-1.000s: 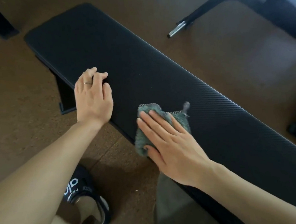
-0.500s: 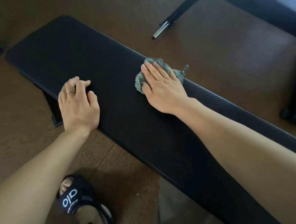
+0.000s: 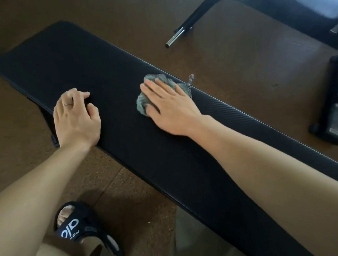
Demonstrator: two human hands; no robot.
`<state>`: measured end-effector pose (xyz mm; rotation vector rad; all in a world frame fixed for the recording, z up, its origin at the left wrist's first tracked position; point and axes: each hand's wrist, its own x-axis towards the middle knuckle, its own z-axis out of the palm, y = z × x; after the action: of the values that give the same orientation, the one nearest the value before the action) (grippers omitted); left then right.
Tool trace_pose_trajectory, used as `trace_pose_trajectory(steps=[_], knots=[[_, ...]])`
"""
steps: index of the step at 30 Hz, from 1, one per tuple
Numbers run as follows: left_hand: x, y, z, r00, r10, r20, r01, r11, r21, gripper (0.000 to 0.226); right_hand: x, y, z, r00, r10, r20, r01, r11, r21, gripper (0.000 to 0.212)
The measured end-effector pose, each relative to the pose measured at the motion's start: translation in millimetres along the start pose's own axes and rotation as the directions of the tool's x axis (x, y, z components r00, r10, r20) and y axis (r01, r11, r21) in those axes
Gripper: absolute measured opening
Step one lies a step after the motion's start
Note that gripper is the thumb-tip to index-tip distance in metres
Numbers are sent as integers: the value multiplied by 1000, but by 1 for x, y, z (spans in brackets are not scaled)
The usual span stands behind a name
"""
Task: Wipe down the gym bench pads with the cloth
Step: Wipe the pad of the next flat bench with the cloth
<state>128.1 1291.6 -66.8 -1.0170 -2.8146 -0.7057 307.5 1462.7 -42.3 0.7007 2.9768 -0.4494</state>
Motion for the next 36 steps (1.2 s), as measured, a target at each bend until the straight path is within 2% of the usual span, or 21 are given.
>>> trace_pose_trajectory(steps=[3, 6, 11, 16, 21, 26, 29, 31, 33, 36], knots=[[0, 0, -1, 1000, -8, -2, 8, 1000, 2, 34, -13, 32, -6, 985, 164, -55, -163, 986, 17, 62], [0, -2, 1, 1000, -2, -1, 2, 1000, 9, 35, -72, 50, -6, 946, 316, -75, -314, 949, 39, 62], [1, -2, 3, 1000, 3, -19, -2, 1000, 22, 33, -151, 39, 1, 930, 367, 17, -367, 930, -9, 64], [1, 0, 5, 999, 15, -44, -15, 1000, 3, 33, -90, 58, -8, 936, 351, -9, -351, 936, 13, 61], [0, 1, 3, 999, -5, -42, 3, 999, -33, 32, -21, 60, -20, 892, 446, 70, -452, 884, 123, 62], [1, 1, 4, 1000, -7, -30, 6, 1000, -24, 32, -76, 16, 6, 947, 314, -65, -316, 949, -10, 67], [0, 0, 4, 999, -12, -35, 11, 1000, -27, 31, -106, -27, 17, 990, 139, -7, -139, 990, 5, 70], [0, -1, 4, 999, -10, -39, 9, 1000, -28, 31, -96, -26, 16, 998, 58, 13, -58, 998, 14, 69], [1, -1, 4, 999, -11, -35, 10, 1000, -27, 30, -65, -12, 13, 999, 7, -31, -7, 1000, -2, 65], [1, -2, 2, 1000, -18, -23, 18, 1000, -11, 31, 1, 0, 4, 999, 50, -21, -50, 999, 6, 60]])
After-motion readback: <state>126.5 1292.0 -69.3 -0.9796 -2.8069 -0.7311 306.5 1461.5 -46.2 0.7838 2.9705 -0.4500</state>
